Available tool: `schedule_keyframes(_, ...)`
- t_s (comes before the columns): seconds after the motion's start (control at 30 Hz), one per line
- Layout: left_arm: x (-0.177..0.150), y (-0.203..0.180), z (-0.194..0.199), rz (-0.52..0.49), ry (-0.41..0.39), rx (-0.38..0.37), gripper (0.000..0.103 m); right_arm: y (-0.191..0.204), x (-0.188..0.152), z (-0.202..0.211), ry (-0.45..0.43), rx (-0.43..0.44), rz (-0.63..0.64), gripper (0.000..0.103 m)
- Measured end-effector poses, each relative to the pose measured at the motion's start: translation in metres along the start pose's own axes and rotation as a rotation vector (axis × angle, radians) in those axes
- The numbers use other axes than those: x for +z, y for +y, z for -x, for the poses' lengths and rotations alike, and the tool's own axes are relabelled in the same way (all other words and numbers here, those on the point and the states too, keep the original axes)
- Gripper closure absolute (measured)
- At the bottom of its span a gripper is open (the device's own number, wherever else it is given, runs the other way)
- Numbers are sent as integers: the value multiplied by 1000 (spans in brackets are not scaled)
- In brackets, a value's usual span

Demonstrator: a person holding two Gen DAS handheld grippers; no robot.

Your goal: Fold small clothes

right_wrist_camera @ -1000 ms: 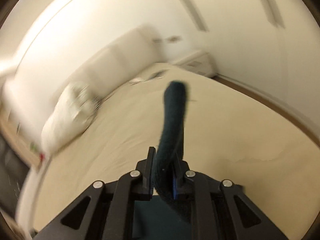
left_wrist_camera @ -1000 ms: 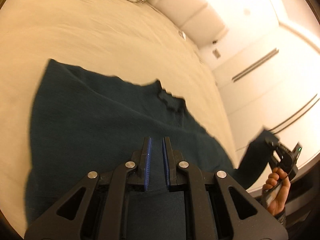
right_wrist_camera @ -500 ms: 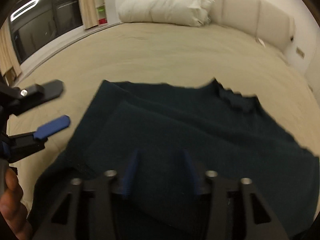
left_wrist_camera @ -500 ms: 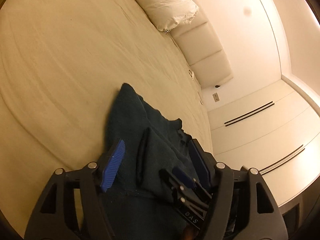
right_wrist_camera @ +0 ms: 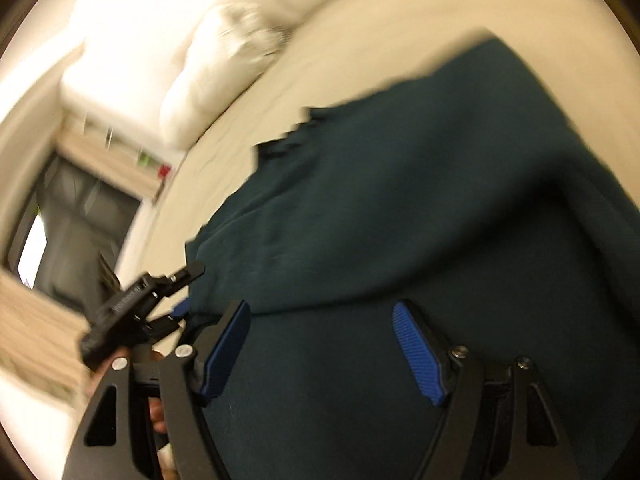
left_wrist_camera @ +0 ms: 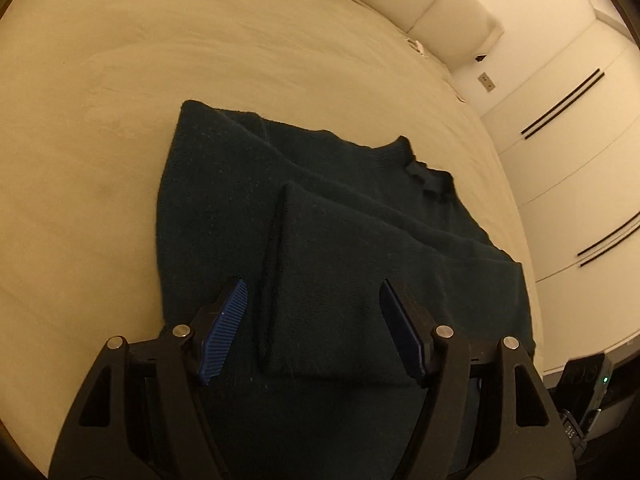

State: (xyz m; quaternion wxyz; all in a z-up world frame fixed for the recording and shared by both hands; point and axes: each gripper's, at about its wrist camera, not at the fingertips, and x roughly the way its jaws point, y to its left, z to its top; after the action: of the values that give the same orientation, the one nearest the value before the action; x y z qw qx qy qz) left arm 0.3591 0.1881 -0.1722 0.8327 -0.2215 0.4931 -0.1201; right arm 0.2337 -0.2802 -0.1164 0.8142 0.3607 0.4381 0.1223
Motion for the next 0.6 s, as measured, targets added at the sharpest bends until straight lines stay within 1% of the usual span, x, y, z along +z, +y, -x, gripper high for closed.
schedule_keyframes(0.03, 4, -1, -2, 2, 0, 2, 35, -13, 3, 3, -4, 42, -56, 37)
schedule_keyframes(0.07, 6, -1, -2, -1, 3, 4, 35, -23, 6, 5, -6, 64, -98, 43)
schedule_keyframes(0.13, 12, -3, -8, -10, 13, 3, 36, -44, 15, 11, -20, 118, -214, 47)
schedule_keyframes(0.17, 14, -6, -13, -16, 16, 6, 45, -53, 19, 16, -42, 141, -261, 47)
schedule_keyframes(0.2, 17, -6, -16, -23, 20, 28, 61, -58, 23, 18, -59, 146, -282, 47)
schedule_keyframes(0.27, 23, 3, -15, -13, 20, 46, 72, -68, 32, 25, -103, 142, -312, 47)
schedule_keyframes(0.3, 24, 7, -12, 3, 19, 30, 77, -74, 37, 27, -118, 144, -333, 47)
schedule_keyframes(0.4, 27, 14, -9, 10, 10, 20, 87, -84, 50, 28, -165, 165, -397, 47)
schedule_keyframes(0.43, 26, 14, -8, 9, 5, 18, 88, -85, 56, 30, -188, 167, -411, 47)
schedule_keyframes(0.5, 24, 16, -7, 17, -8, 4, 93, -86, 63, 27, -195, 165, -427, 47)
schedule_keyframes(0.57, 22, 15, -5, 19, -24, -8, 95, -82, 68, 26, -197, 159, -413, 47)
schedule_keyframes(0.6, 23, 14, -2, 23, -37, -30, 96, -79, 70, 24, -195, 150, -392, 47)
